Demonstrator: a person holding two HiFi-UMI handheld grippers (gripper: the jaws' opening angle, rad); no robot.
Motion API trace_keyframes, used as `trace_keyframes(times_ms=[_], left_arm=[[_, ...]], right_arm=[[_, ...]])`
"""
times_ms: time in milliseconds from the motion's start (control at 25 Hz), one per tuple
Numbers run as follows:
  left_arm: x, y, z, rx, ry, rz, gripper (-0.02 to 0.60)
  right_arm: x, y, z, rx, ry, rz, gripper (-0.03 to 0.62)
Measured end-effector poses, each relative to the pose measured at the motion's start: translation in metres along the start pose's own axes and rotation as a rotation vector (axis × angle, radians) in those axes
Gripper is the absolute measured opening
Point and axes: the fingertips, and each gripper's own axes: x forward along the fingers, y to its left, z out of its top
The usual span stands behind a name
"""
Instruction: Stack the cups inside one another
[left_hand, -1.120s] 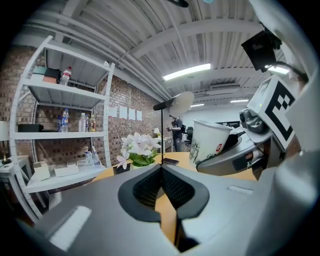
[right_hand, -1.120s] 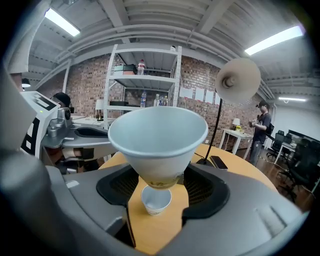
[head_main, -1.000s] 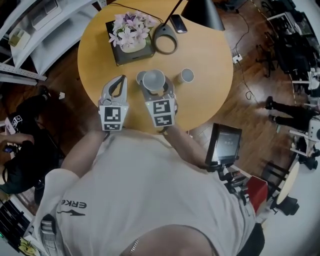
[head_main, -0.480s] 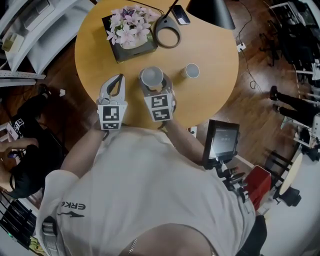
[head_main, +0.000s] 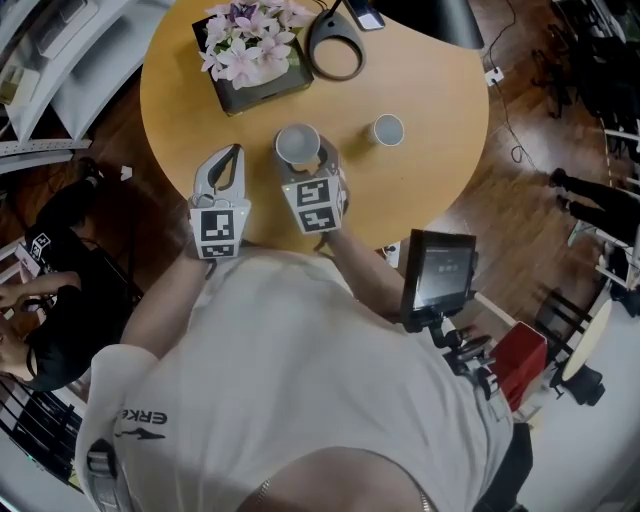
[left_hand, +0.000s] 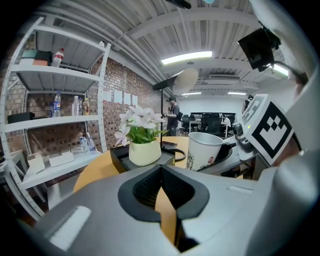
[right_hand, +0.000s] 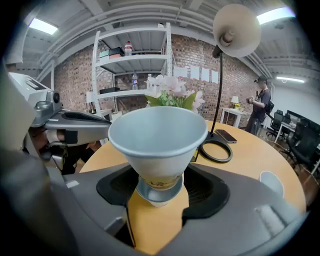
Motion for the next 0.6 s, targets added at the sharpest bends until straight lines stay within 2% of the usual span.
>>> trace_keyframes(times_ms=[600], left_arm=[[0.0069, -0.0068, 0.0001, 0.023, 0.016, -0.007, 0.002]], right_arm=[[0.0051, 0.0006, -0.003, 0.037, -0.012, 0.037, 0.302]])
